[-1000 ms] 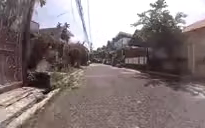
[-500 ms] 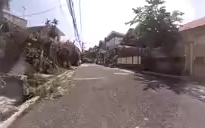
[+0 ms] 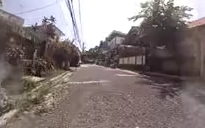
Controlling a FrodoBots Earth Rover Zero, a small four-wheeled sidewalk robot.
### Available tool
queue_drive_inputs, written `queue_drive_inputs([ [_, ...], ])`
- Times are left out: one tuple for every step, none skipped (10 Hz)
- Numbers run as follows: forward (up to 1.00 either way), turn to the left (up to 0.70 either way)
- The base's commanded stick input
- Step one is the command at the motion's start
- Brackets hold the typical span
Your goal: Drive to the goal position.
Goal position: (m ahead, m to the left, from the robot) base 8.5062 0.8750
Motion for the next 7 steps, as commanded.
queue_drive_inputs([
  [1.0, 0.0],
  [1.0, 0.0],
  [1.0, 0.0],
  [1.0, 0.03],
  [1.0, 0.24],
  [1.0, 0.0],
  [1.0, 0.0],
])
